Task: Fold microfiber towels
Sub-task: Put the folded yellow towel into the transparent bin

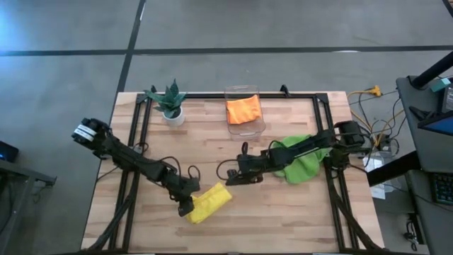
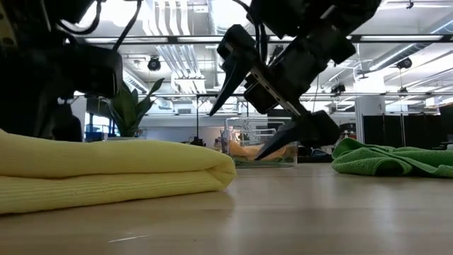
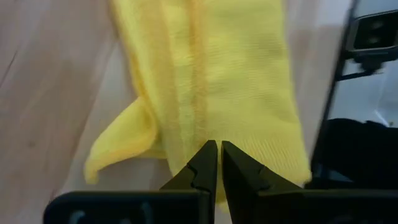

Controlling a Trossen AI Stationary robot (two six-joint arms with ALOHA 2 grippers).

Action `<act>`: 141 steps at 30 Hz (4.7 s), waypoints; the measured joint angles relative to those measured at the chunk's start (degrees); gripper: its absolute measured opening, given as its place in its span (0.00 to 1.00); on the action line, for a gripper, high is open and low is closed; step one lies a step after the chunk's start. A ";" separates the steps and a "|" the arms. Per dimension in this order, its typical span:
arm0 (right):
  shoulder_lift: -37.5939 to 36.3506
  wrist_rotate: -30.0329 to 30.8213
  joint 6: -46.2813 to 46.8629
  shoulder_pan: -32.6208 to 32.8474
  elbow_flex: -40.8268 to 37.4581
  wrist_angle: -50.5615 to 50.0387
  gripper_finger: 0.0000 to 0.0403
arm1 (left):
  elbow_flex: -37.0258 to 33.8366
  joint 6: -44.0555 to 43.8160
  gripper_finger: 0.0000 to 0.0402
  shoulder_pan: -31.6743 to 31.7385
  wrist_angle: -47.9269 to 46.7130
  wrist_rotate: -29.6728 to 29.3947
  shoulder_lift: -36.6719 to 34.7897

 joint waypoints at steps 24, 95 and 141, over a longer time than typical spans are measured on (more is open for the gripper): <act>20.83 -15.79 -10.39 1.47 20.40 5.98 0.77 | 0.11 -2.79 0.02 0.08 2.46 0.16 4.53; -23.61 10.18 -27.72 -22.14 17.30 -28.78 0.03 | -0.44 7.39 0.02 0.07 -17.61 -16.35 -31.36; -9.73 -10.21 -58.32 -43.70 17.27 -47.93 0.03 | -0.17 3.59 0.02 9.03 -3.45 -17.47 -14.99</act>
